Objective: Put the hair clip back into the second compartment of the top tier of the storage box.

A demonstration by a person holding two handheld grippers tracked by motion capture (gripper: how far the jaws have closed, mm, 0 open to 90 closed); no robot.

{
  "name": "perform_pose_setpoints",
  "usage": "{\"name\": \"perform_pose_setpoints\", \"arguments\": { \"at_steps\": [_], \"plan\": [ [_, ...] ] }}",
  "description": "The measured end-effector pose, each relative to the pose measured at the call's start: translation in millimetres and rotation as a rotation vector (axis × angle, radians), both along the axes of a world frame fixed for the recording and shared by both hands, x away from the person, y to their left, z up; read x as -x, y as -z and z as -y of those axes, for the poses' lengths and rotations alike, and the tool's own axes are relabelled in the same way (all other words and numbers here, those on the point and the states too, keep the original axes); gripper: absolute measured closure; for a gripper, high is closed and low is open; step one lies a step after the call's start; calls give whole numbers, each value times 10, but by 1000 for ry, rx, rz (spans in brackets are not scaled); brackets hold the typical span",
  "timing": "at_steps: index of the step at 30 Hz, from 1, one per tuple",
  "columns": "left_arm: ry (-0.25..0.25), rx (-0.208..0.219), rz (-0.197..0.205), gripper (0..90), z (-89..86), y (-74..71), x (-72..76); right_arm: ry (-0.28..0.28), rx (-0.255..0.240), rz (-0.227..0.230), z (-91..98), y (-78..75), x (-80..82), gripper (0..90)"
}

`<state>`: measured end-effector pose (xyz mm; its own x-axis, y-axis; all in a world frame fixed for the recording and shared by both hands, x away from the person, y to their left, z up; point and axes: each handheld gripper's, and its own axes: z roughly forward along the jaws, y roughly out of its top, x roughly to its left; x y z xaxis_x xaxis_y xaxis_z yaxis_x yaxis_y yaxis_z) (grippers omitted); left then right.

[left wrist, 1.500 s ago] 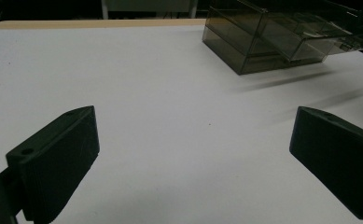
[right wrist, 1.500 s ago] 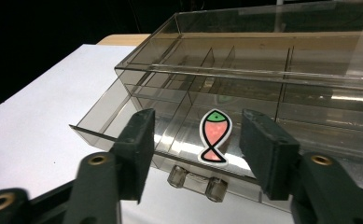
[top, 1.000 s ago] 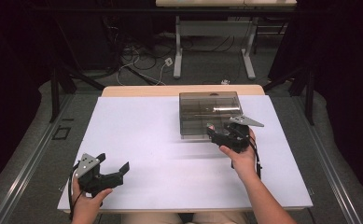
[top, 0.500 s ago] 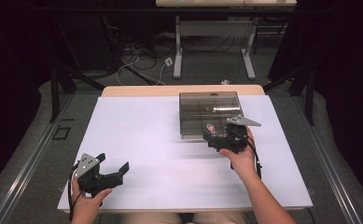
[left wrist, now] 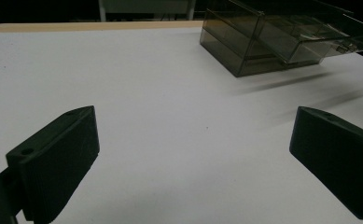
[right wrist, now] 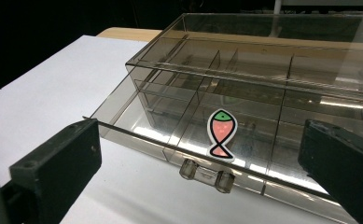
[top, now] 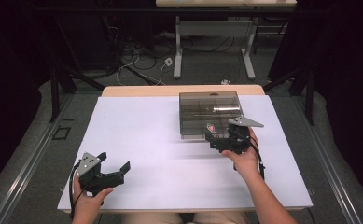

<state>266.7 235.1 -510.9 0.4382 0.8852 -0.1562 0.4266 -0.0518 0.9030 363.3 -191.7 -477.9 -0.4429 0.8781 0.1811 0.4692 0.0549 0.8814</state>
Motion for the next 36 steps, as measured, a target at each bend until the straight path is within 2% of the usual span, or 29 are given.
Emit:
{"name": "perform_pose_setpoints", "arguments": {
  "at_steps": [4,10,15,19,23,32,33,36],
  "plan": [
    [0,-1,0,16,0,2,-2,-16,-2,9,-13,-30,21,0],
    [-2,1,2,16,0,-3,8,-80,15,-3,-67,-85,90,0],
    [7,-8,-3,16,-4,-4,11,-104,14,15,-76,-96,165,0],
    [9,-4,-1,16,-7,-5,14,-99,-3,15,-28,-108,207,2],
    [7,-3,8,16,1,-5,19,-89,5,24,24,-111,274,9],
    [11,-13,10,16,17,-8,23,-84,68,44,158,-42,457,12],
    [10,-13,10,16,17,-7,22,-80,71,30,167,-32,484,12],
    [10,-9,8,16,20,-5,21,-76,88,25,200,14,541,12]
  ]
}}
